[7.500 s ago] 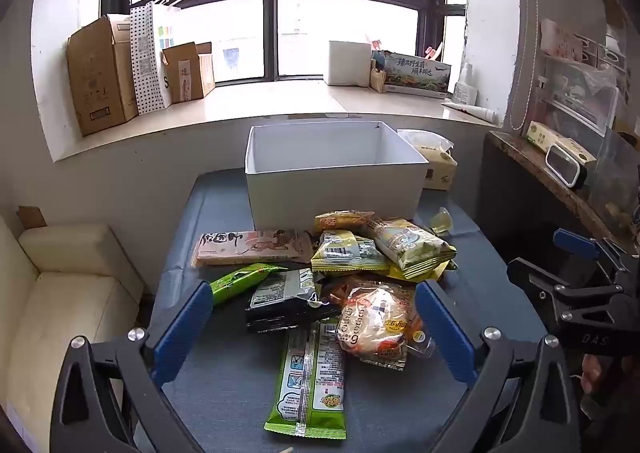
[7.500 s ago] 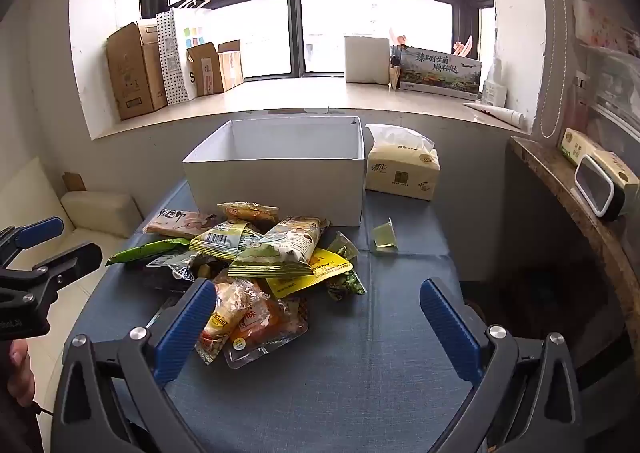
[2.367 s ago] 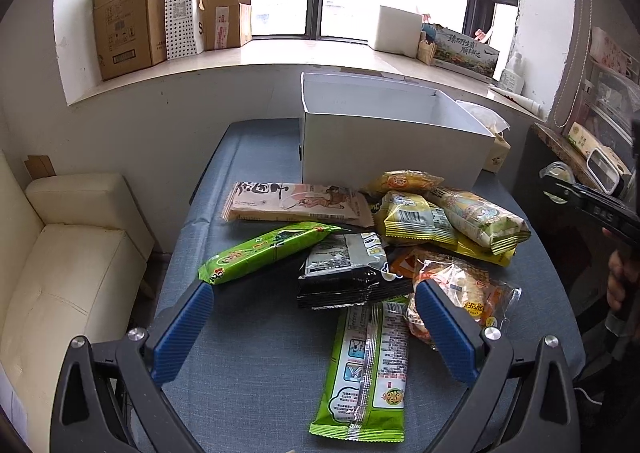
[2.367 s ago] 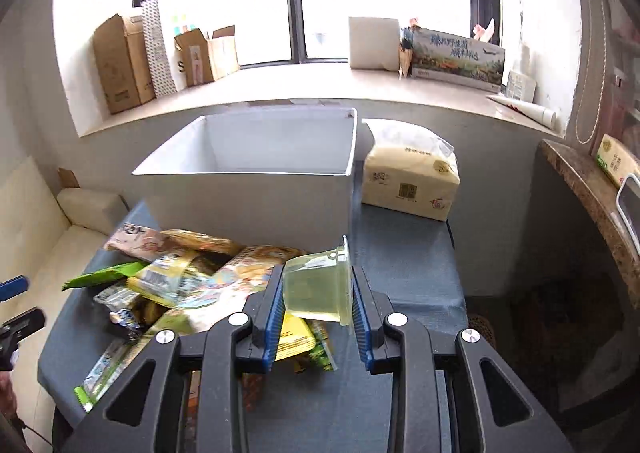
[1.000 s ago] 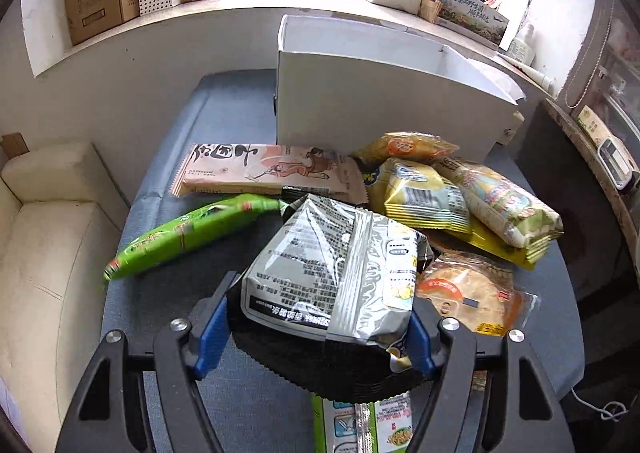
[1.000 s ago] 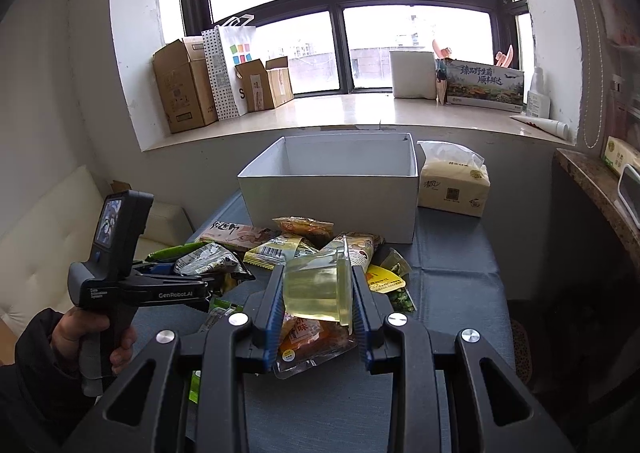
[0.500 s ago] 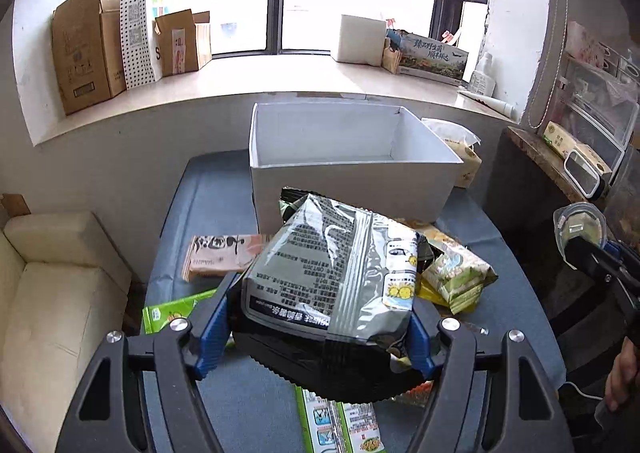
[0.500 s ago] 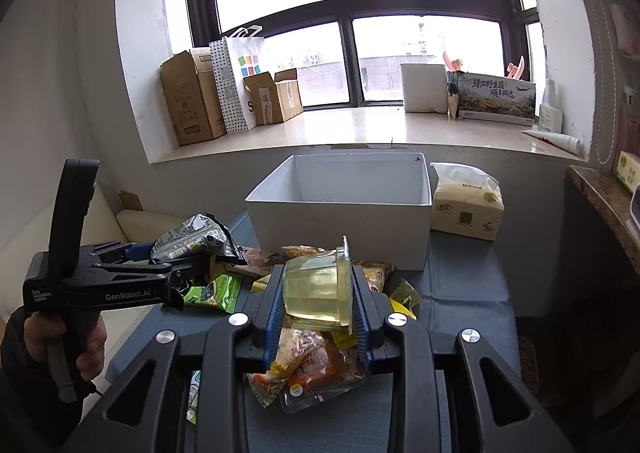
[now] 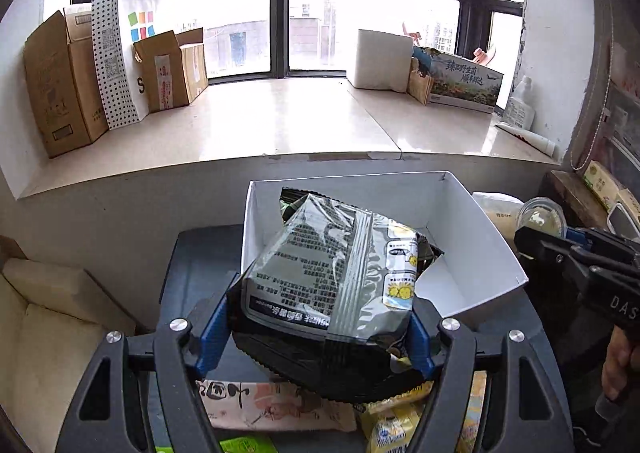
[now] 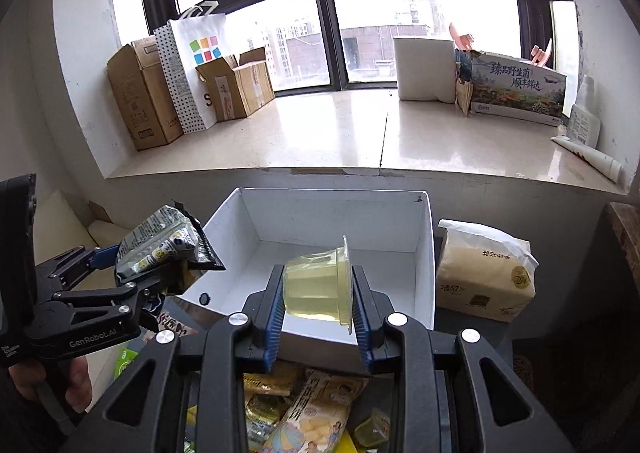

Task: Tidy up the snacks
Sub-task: 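Release the silver-black bag into the box while the right gripper drops the jelly cup in, then withdraw both grippers from the white box back over the snacks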

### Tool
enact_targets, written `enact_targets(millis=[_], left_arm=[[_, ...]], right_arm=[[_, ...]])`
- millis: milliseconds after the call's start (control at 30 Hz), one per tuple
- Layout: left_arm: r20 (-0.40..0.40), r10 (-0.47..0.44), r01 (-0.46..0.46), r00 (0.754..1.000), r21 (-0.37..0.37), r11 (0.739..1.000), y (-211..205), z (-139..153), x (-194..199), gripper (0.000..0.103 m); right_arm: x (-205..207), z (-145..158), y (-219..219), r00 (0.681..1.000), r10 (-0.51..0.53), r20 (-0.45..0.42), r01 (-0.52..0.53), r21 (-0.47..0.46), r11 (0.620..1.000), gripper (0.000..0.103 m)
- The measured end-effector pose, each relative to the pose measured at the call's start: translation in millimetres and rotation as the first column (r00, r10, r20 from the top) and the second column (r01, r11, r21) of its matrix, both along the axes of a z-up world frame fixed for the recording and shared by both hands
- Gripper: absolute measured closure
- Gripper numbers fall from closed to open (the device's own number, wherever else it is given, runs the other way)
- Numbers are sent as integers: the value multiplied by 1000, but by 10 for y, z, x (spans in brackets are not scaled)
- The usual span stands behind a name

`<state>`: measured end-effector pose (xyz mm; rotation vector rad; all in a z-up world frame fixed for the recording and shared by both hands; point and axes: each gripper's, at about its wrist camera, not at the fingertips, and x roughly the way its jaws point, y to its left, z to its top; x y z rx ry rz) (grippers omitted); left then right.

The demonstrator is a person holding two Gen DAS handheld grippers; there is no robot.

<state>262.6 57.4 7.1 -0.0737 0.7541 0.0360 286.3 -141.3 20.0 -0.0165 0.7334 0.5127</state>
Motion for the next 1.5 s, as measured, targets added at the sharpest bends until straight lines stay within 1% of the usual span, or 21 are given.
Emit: enact_targets(millis=[67, 167, 200, 233, 267, 300, 367, 433, 600, 733, 800, 900, 933, 1033, 1100, 1167, 1200, 1300, 1367, 1433, 1500], left_arm=[[-25, 6, -7, 1000, -13, 1000, 34, -76, 200, 26], [-99, -8, 7, 995, -9, 1000, 43, -246, 422, 24], [-121, -13, 12, 993, -5, 1000, 38, -306, 477, 22], [-136, -15, 15, 991, -2, 1000, 38, -356, 526, 13], [-139, -8, 8, 990, 0, 1000, 45, -392, 554, 1], [-134, -1, 1, 991, -4, 1000, 60, -412, 566, 0], [-118, 4, -4, 993, -1, 1000, 75, -424, 543, 0], [-99, 0, 1, 995, 9, 1000, 80, -413, 488, 0], [-59, -37, 36, 998, -15, 999, 121, -321, 324, 0], [-18, -59, 58, 998, -25, 998, 169, -208, 110, 0], [1, -77, 77, 997, -20, 997, 194, -148, -54, 0], [6, -122, 122, 993, -13, 992, 254, -61, -344, 0], [11, -144, 144, 989, -19, 989, 273, -30, -461, 0], [37, -188, 188, 981, 4, 982, 288, 22, -889, 0], [50, -184, 183, 982, 30, 983, 289, 18, -1174, 0], [70, -180, 178, 981, 35, 984, 302, -12, -1458, 0], [72, -162, 161, 984, 27, 987, 317, -43, -1587, 0], [52, -143, 144, 988, -28, 989, 360, -218, -1932, 0], [29, -143, 145, 989, -46, 988, 369, -375, -2143, 0], [0, -128, 128, 992, -24, 992, 371, -529, -2326, 0], [-25, -146, 146, 989, -14, 989, 403, -666, -2447, 0]], right_arm=[[217, -103, 51, 999, 4, -34, -4, -14, 1000, 70], [448, -258, 89, 995, -11, -95, 9, -20, 1000, 69], [510, -299, 84, 993, -19, -118, 18, -14, 1000, 63], [553, -332, 72, 991, -33, -133, 32, -8, 999, 53], [584, -352, 56, 989, -42, -144, 43, 4, 999, 20], [599, -353, 30, 987, -50, -150, 54, 19, 998, 2], [576, -314, -33, 988, -60, -139, 68, 58, 996, 1], [540, -278, -76, 989, -63, -137, 73, 72, 995, 1], [423, -164, -143, 993, -96, -66, 99, 50, 994, 0], [259, -65, -246, 997, -73, -24, 75, 113, 991, 0], [145, 3, -267, 999, -52, 0, 51, 144, 988, 0], [-149, 115, -310, 997, -30, 73, 17, 176, 984, 0], [-265, 138, -324, 995, -23, 92, 6, 179, 984, 0], [-627, 178, -338, 992, 31, 122, -53, 178, 983, 0], [-931, 195, -331, 985, 65, 158, -91, 166, 982, 0], [-1248, 191, -345, 975, 72, 212, -112, 185, 976, 0], [-1384, 183, -349, 972, 68, 224, -112, 190, 976, 0], [-1735, 93, -353, 974, 47, 221, -90, 191, 977, 0], [-1947, 5, -339, 977, -1, 213, -31, 147, 989, 0], [-2149, -78, -358, 973, -58, 221, 28, 134, 991, 0], [-2298, -150, -374, 975, -57, 214, 32, 116, 993, 0]])
